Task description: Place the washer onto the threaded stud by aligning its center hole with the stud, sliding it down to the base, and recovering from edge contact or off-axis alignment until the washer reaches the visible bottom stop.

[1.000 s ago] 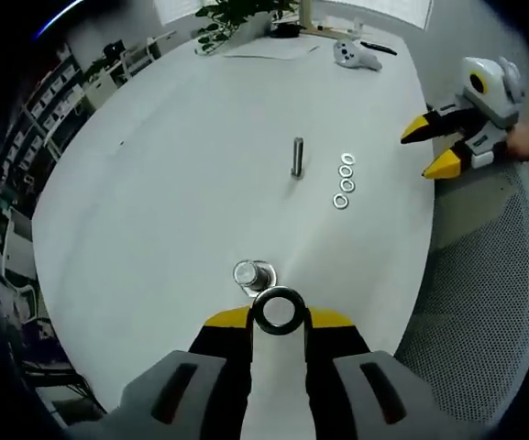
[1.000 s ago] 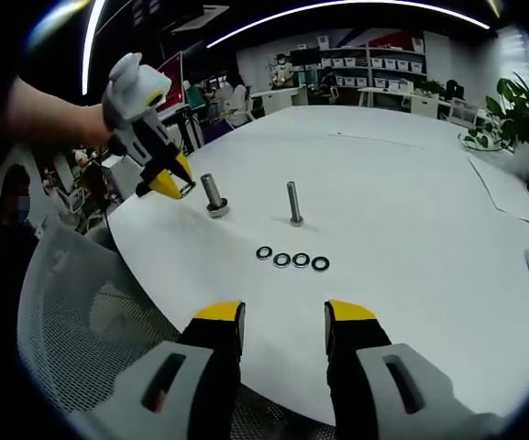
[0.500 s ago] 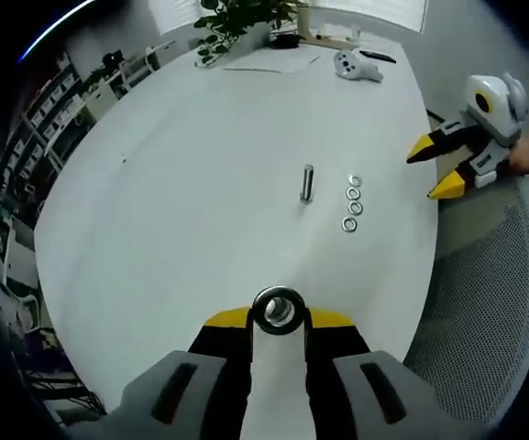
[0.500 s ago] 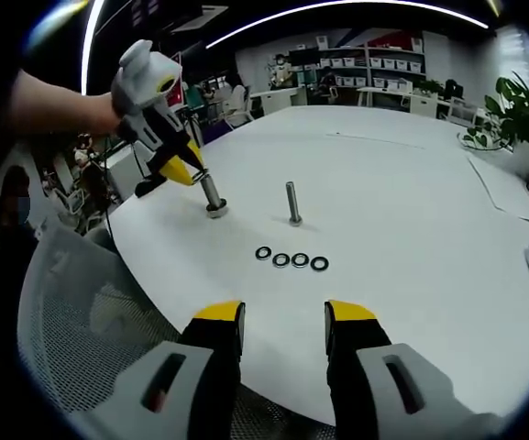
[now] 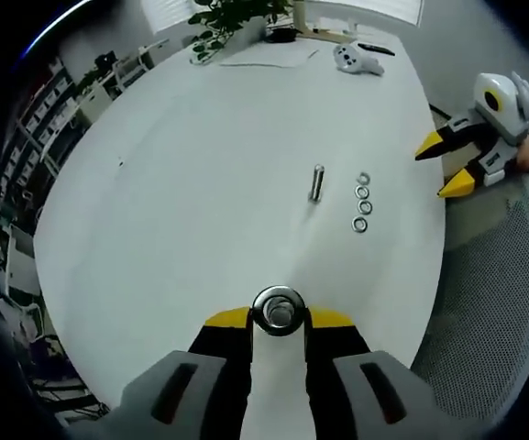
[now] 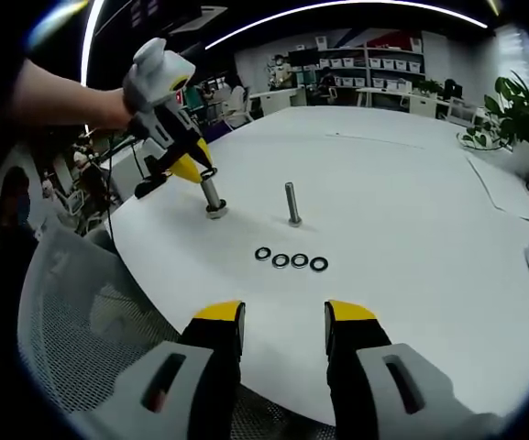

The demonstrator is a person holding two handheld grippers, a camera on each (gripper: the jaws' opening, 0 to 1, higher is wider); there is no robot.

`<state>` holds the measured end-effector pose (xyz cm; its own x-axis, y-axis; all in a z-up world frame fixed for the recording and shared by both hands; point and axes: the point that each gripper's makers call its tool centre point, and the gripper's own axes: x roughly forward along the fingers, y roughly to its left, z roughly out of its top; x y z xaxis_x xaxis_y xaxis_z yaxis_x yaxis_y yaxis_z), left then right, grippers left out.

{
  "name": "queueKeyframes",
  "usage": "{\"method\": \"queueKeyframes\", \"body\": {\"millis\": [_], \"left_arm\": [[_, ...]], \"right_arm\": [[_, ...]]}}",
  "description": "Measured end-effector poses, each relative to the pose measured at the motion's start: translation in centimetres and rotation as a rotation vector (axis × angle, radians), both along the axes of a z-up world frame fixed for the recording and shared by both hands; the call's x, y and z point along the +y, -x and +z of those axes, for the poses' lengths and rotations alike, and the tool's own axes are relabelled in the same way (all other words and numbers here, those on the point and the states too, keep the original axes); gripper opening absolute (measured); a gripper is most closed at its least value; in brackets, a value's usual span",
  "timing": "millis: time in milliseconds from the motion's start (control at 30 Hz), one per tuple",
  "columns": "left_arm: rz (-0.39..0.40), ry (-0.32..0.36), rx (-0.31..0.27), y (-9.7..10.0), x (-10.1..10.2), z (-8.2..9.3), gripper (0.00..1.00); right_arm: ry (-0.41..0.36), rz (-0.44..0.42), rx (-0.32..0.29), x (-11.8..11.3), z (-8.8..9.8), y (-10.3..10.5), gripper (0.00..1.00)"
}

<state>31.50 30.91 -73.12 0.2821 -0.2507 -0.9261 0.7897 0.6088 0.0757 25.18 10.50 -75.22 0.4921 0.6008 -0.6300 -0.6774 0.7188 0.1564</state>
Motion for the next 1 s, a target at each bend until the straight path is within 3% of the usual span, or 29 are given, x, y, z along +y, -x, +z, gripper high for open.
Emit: {"method": "queueKeyframes", "body": {"millis": [633, 867, 1000], "left_arm": [[-0.008, -0.021, 0.030, 0.3, 0.2, -1.1, 0.19], [0.035, -0.018, 0.041, 0.3, 0.4, -2.7, 0.19], [0.078, 0.007, 0.031, -0.5, 0.3, -2.8, 0.19]], "right_arm": [[-0.003, 0.002, 0.001, 0.1, -0.1, 0.0, 0.37], [-0.002, 0.002, -0.001, 0.1, -0.1, 0.0, 0.37], [-0.007, -0.011, -0.001, 0.0, 0.0, -0.2, 0.37]]}}
